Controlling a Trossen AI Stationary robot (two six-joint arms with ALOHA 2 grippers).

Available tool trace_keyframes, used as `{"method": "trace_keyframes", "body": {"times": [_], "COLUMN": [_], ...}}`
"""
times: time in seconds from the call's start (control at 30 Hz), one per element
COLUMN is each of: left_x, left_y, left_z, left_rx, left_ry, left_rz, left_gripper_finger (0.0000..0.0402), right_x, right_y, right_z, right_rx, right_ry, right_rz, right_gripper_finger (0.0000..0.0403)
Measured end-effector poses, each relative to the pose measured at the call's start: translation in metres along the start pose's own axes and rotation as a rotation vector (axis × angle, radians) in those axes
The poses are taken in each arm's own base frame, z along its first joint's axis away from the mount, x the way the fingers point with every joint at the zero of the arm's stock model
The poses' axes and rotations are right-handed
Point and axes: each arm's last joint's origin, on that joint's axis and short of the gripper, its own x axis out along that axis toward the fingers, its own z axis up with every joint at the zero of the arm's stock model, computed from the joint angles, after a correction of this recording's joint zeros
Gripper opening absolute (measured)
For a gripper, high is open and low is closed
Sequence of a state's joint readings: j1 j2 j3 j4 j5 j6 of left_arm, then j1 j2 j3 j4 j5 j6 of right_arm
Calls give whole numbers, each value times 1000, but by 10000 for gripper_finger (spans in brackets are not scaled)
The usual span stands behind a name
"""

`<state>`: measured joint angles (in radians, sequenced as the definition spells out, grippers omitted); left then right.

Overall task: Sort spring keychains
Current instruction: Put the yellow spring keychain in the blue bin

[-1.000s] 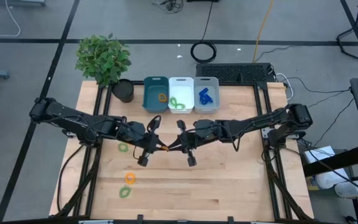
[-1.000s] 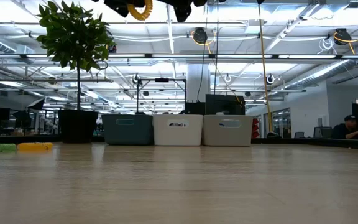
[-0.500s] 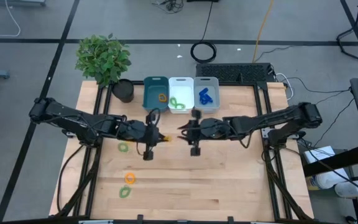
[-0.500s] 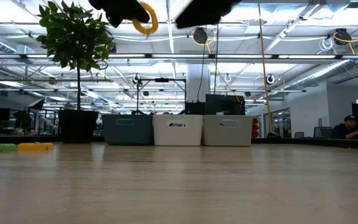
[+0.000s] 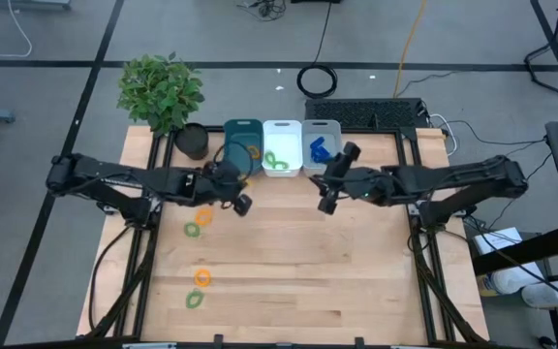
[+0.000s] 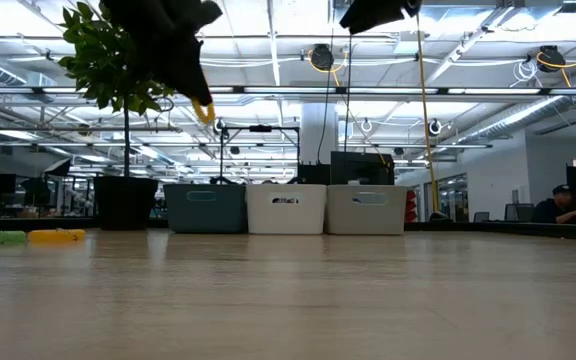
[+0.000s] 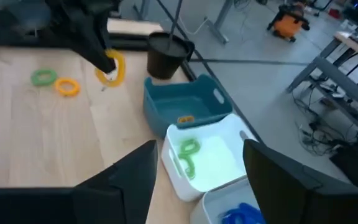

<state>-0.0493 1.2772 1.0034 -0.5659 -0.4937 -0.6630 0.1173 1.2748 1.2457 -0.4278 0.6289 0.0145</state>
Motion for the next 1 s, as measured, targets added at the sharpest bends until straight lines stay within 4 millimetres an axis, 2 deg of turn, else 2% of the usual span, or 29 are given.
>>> {"method": "trace_keyframes", "body": {"times": [0.17, 0.27, 0.47, 0.7, 1.0], "left_x": [16, 36, 79, 122, 160], "left_y": [2, 2, 26, 55, 74], "left_z": [-4, -6, -5, 10, 2], "left_rx": [-158, -220, -334, -417, -444], "left_ry": [-45, -76, -65, -105, -46], "left_rz": [159, 243, 431, 484, 523], "left_gripper_finger": [11, 11, 11, 10, 10], "right_x": [-6, -4, -4, -4, -5], "right_y": [-10, -12, -12, -12, -12], "right_z": [3, 4, 2, -4, -6], "right_rx": [-11, -16, -30, -39, -54], "right_ry": [-27, -26, -9, 41, 62], "right_rz": [-16, -24, -20, -18, -20], "right_gripper_finger": [220, 220, 218, 217, 213]}}
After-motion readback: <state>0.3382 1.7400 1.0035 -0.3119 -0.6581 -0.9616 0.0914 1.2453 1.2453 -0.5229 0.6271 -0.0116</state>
